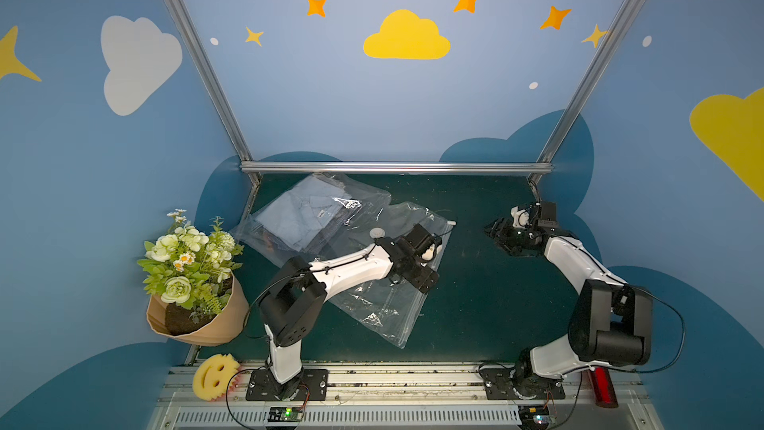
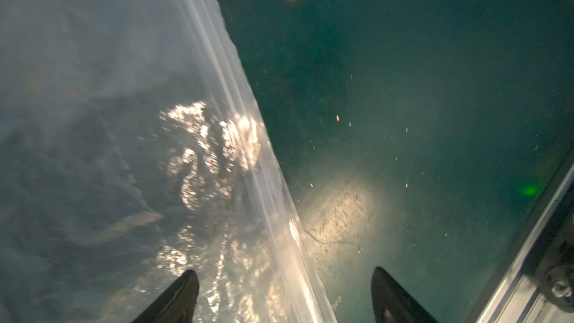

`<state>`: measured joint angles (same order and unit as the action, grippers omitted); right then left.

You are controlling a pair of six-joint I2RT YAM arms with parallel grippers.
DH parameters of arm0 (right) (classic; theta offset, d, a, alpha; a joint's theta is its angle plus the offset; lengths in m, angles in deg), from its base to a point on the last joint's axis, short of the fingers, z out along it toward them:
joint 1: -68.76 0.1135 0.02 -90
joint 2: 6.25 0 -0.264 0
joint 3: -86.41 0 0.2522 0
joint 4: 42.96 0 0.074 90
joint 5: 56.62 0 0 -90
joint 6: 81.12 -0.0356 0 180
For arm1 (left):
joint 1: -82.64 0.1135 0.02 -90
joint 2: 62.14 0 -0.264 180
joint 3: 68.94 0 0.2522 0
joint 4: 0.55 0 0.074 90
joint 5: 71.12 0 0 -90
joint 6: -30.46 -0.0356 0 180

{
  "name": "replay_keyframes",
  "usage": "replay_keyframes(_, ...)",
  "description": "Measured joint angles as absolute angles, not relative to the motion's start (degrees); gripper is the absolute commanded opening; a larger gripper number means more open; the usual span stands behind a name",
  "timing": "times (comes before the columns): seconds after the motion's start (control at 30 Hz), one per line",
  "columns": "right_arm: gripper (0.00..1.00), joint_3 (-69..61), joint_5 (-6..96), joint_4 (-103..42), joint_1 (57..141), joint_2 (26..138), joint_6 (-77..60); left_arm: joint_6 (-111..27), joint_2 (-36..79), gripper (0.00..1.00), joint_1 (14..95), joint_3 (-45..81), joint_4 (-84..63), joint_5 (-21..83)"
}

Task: Take the shirt out of the vacuum bag
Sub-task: Adjust the vacuum bag at the center of the board, then open the vacuum bag at the center of the board.

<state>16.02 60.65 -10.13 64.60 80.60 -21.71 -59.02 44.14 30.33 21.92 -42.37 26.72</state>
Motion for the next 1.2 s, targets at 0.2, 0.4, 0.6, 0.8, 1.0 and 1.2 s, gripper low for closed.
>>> replay_keyframes(0.2, 0.68, 18.23, 61.24, -12.34, 64.34, 80.67, -22.26, -59.26, 47.85, 0.86, 25.82, 22.21, -44.90, 16.67)
replay_keyframes(0.4, 0.66, 19.65, 62.62, -15.03, 64.21, 81.85, -22.85, -58.34, 50.41, 0.79, 25.61, 22.97, -45.19, 8.97)
replay_keyframes(0.6, 0.63, 20.37, 63.73, -16.69, 64.60, 83.53, -23.27, -57.40, 51.44, 0.60, 25.63, 24.57, -44.93, 6.28)
replay_keyframes(0.8, 0.58, 20.88, 64.34, -17.32, 67.09, 84.10, -22.83, -56.81, 51.44, 0.35, 25.58, 24.66, -44.71, 5.50)
replay_keyframes(1.0, 0.53, 23.26, 66.57, -18.85, 70.63, 84.27, -22.81, -55.66, 51.44, 0.14, 26.09, 24.63, -44.40, 5.52)
replay_keyframes(1.2, 0.50, 27.21, 70.66, -23.31, 74.20, 84.27, -23.70, -54.35, 50.72, 0.04, 27.68, 24.04, -43.64, 6.11)
